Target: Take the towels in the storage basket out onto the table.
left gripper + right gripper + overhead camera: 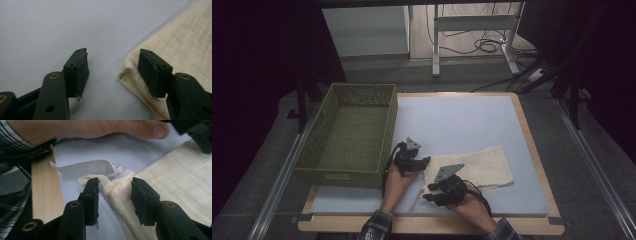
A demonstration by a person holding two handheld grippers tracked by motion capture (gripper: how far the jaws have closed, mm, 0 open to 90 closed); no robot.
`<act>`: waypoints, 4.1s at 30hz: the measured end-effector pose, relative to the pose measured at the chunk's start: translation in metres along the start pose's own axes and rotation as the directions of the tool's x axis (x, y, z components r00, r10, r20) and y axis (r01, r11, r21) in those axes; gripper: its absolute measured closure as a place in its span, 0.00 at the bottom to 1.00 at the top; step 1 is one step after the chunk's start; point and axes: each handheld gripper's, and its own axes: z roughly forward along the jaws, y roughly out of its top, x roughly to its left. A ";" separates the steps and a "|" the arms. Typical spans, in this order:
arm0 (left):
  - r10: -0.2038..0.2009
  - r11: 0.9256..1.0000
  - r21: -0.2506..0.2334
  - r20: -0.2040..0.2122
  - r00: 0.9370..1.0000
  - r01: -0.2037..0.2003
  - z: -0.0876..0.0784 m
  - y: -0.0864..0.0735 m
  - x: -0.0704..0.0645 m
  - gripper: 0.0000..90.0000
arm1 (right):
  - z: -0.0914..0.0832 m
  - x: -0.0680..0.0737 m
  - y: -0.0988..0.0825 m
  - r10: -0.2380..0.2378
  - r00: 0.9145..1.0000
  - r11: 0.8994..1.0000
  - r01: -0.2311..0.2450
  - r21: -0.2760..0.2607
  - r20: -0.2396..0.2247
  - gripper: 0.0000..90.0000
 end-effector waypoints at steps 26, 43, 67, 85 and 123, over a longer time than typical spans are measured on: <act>-0.003 0.998 -0.063 0.010 1.000 0.003 -0.015 0.005 -0.004 0.98 | 0.005 0.007 0.009 -0.013 0.999 0.999 0.014 -0.032 0.043 0.95; 0.090 0.988 -0.132 0.070 0.993 -0.081 -0.004 0.040 -0.029 0.98 | -0.052 -0.009 -0.017 0.054 0.992 0.989 -0.037 -0.147 0.114 0.95; 0.235 0.968 -0.135 0.171 0.957 -0.213 0.044 0.094 -0.082 0.97 | -0.119 -0.040 -0.073 0.204 0.952 0.962 -0.152 -0.227 0.228 0.95; 0.298 0.951 -0.149 0.221 0.929 -0.270 0.074 0.131 -0.123 0.97 | -0.165 -0.055 -0.104 0.287 0.909 0.939 -0.205 -0.276 0.301 0.95; 0.245 0.967 -0.124 0.179 0.953 -0.225 0.072 0.120 -0.111 0.43 | -0.211 -0.069 -0.142 0.365 0.809 0.925 -0.260 -0.277 0.460 0.75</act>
